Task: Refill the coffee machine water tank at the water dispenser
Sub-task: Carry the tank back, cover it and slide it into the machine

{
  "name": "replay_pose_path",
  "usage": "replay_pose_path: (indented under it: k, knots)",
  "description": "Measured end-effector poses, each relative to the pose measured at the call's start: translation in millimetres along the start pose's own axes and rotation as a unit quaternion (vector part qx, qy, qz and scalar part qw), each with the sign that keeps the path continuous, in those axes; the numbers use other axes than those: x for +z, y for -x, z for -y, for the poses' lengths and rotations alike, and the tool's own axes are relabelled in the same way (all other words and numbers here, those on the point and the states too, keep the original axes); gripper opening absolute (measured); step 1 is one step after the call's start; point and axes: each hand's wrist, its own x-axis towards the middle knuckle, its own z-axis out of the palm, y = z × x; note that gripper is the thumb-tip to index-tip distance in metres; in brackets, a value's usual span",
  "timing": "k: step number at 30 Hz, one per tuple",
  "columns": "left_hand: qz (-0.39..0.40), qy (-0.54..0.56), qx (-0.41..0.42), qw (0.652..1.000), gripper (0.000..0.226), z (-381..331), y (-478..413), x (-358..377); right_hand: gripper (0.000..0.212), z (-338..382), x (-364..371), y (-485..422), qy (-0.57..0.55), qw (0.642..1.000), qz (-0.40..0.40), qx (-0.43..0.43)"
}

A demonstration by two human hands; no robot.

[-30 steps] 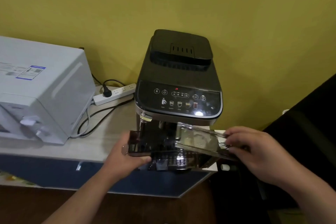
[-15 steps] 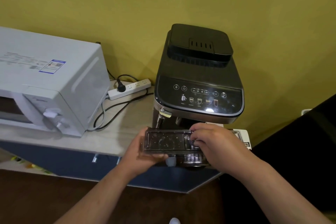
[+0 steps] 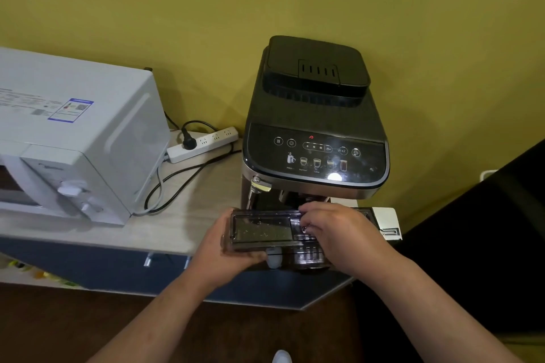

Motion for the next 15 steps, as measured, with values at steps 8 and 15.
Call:
replay_pose_path:
  k: [8, 15]
  knots:
    - [0.011, -0.009, 0.002, 1.000, 0.062, -3.0, 3.2, 1.0, 0.032, -11.6, 14.1, -2.3, 0.070, 0.997, -0.015, -0.022]
    - [0.011, -0.009, 0.011, 1.000, 0.061, -2.8, 2.1, 1.4, 0.037, -13.9, 21.7, -5.3, 0.114, 0.991, -0.035, -0.053]
